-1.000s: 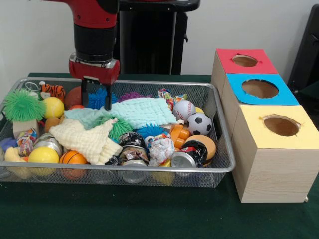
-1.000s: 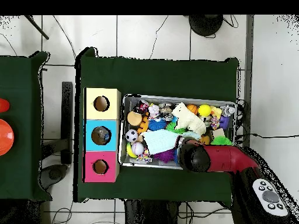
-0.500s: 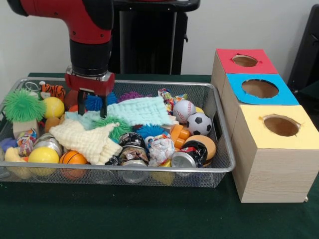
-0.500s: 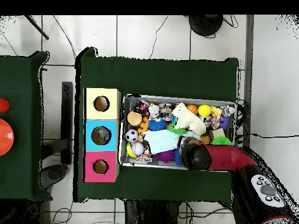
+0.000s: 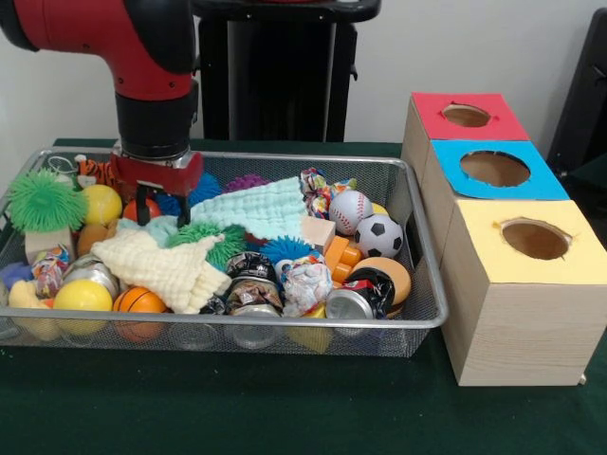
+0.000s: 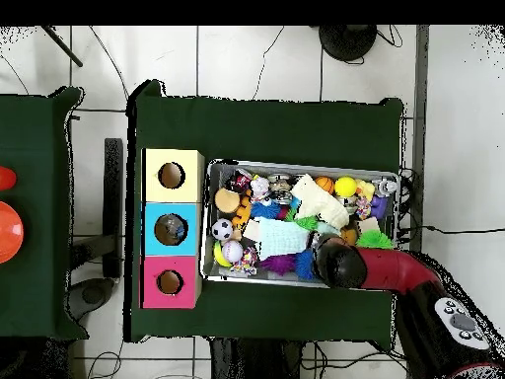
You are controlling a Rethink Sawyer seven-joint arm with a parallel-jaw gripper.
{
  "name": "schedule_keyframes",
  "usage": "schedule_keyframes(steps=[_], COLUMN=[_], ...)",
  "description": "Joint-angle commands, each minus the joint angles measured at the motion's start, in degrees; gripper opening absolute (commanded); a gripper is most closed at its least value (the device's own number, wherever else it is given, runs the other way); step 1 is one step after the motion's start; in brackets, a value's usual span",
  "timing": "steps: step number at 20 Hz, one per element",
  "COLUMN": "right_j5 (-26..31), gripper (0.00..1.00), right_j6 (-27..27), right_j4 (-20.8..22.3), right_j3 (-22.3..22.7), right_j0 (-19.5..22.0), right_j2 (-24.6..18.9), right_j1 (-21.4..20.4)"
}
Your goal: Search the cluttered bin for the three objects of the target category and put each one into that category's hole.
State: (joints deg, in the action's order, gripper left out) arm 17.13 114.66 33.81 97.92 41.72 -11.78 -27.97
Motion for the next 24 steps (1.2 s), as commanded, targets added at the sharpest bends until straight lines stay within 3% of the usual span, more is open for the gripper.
schedule_keyframes(steps=[1, 4, 9, 13, 16, 24], right_j5=[2.04, 2.68, 8.73, 14.33, 15.03, 4.60], gripper=[1.00, 1.00, 1.00, 1.00, 1.00, 1.00], right_j6=[-4.20, -3.50, -0.97, -2.60, -4.37, -0.10], right_j4=[2.21, 1.76, -1.86, -4.31, -4.90, -0.18], right_j3=[-2.61, -1.86, 4.56, 6.11, 5.40, 0.80], right_j0=[2.63, 2.52, -0.80, -0.64, 1.19, -0.23], right_j2=[-3.52, -3.61, -2.08, -2.90, -4.85, -3.24], right_j1=[6.07, 5.83, -5.76, -10.48, -9.98, -0.05])
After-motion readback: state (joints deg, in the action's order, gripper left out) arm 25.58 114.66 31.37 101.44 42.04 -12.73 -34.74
